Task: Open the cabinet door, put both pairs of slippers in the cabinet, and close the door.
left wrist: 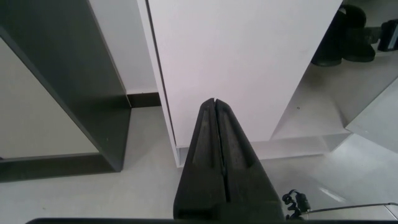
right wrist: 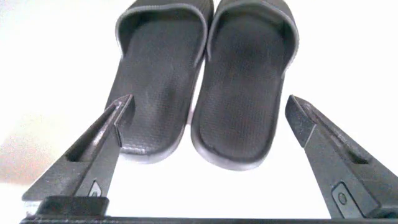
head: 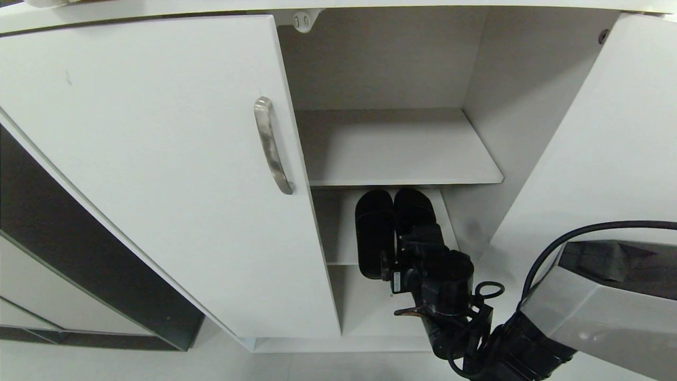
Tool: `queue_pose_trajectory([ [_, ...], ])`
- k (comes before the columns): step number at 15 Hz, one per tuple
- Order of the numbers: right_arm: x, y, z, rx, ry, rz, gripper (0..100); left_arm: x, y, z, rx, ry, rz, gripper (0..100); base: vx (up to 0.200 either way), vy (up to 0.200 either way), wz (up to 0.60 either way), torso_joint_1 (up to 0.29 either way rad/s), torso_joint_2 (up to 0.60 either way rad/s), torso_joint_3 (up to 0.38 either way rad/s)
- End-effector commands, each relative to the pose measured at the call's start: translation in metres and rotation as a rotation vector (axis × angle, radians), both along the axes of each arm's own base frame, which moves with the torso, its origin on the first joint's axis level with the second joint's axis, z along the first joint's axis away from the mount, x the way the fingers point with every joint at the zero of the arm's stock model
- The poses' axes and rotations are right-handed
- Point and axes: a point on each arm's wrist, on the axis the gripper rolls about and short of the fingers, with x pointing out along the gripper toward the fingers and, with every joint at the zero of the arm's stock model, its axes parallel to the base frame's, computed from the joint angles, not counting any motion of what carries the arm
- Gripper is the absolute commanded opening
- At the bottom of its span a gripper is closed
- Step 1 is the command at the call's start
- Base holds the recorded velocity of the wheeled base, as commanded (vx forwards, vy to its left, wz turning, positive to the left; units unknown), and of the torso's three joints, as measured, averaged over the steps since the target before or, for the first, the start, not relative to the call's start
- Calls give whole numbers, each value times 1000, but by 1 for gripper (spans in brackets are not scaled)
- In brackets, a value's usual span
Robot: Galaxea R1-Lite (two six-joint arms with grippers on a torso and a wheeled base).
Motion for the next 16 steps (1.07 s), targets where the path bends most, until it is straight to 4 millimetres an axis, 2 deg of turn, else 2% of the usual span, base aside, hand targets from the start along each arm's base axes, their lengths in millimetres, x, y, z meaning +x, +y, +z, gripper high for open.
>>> queue_pose_trajectory([
  [1, -5, -3, 3, 4, -3, 4, 100, 0, 0, 0, -1, 1, -1, 0, 0, 0, 0, 0, 0, 0],
  [12, -4, -3, 3, 7, -7, 3, 100, 0, 0, 0, 12, 1, -2, 0, -200, 0, 0, 2, 3, -2],
  [16, -5, -4, 2, 7, -3, 4, 100, 0, 0, 0, 12, 1, -2, 0, 0, 0, 0, 0, 0, 0],
])
